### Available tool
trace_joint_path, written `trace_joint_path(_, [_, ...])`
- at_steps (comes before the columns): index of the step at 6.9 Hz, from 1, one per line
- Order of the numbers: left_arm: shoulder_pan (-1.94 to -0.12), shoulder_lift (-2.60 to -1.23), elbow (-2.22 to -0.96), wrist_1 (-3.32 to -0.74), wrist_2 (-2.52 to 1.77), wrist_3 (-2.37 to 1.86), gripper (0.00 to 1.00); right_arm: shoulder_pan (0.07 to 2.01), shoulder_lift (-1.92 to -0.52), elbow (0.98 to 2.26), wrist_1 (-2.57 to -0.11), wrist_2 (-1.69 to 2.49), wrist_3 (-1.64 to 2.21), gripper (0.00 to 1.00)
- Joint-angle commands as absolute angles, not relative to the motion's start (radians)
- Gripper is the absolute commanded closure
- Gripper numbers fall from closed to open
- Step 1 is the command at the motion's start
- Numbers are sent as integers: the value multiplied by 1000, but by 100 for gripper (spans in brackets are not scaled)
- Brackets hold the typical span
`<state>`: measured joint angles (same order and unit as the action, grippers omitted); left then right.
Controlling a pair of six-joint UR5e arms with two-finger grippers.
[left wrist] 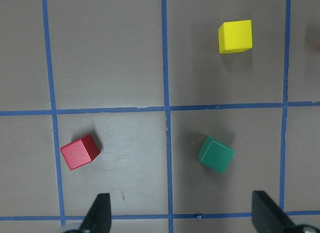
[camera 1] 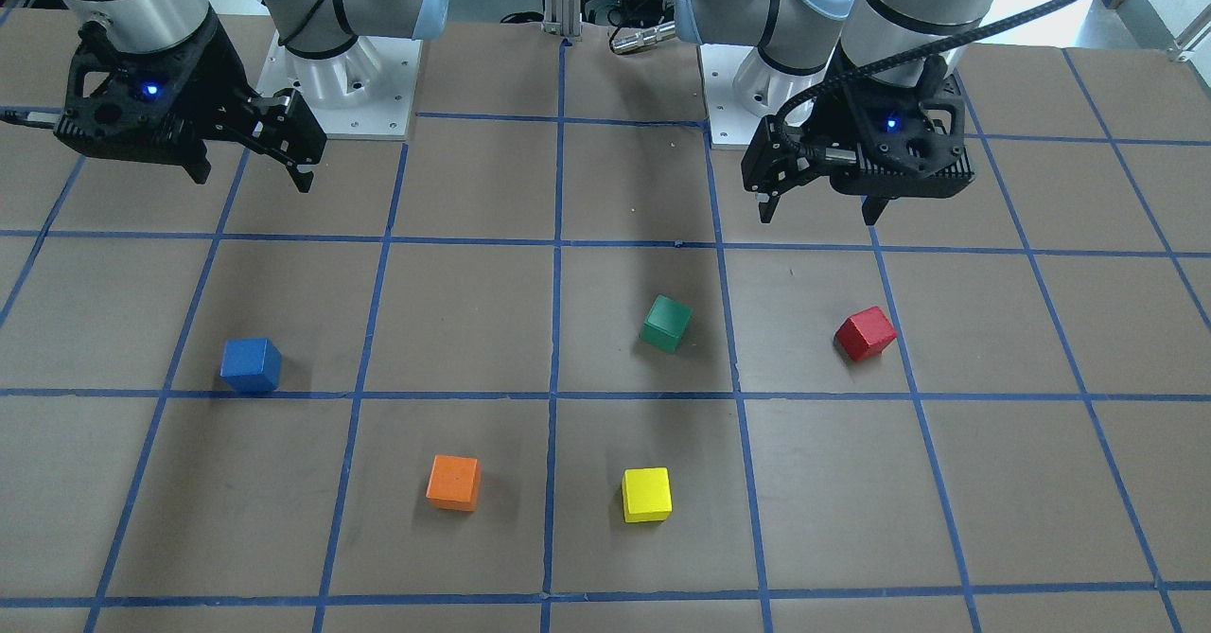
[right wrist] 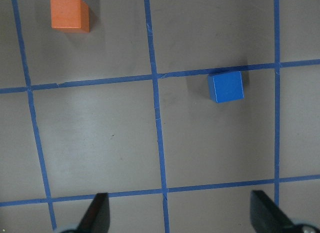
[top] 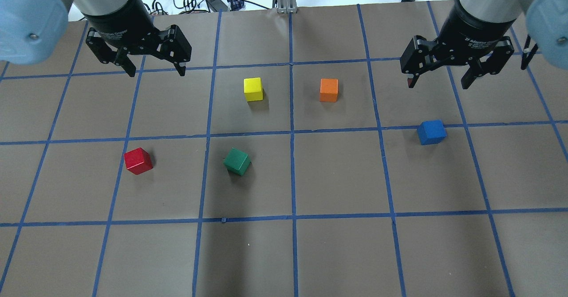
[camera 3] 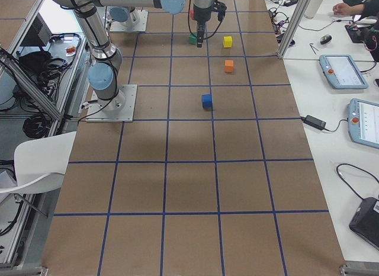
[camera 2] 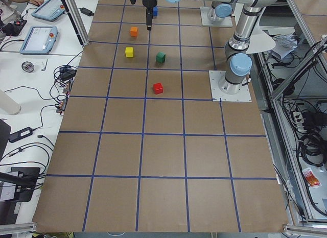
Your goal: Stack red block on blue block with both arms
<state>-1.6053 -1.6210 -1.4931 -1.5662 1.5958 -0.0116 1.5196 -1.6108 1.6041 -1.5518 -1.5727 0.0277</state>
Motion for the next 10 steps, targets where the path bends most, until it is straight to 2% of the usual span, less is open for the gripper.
trace_joint_path(1, [-1606, -1617, -1499, -1566, 1595, -8, 0, 1519, -1609, 1605, -1568, -1572, 31, 0])
trace_joint_path(4, [-1606, -1609, -1511, -1574, 1595, -3, 0, 1520, -1611, 1606, -1566, -1574, 31, 0])
trace_joint_path(6, [-1597, -1601, -1564, -1568, 1595, 50, 0, 1520, -1611, 1612, -1566, -1574, 32, 0])
trace_joint_path(10, [-1478, -1719, -1809, -1215, 1597, 206, 0, 1520, -1611, 1620, -1566, -1575, 32, 0])
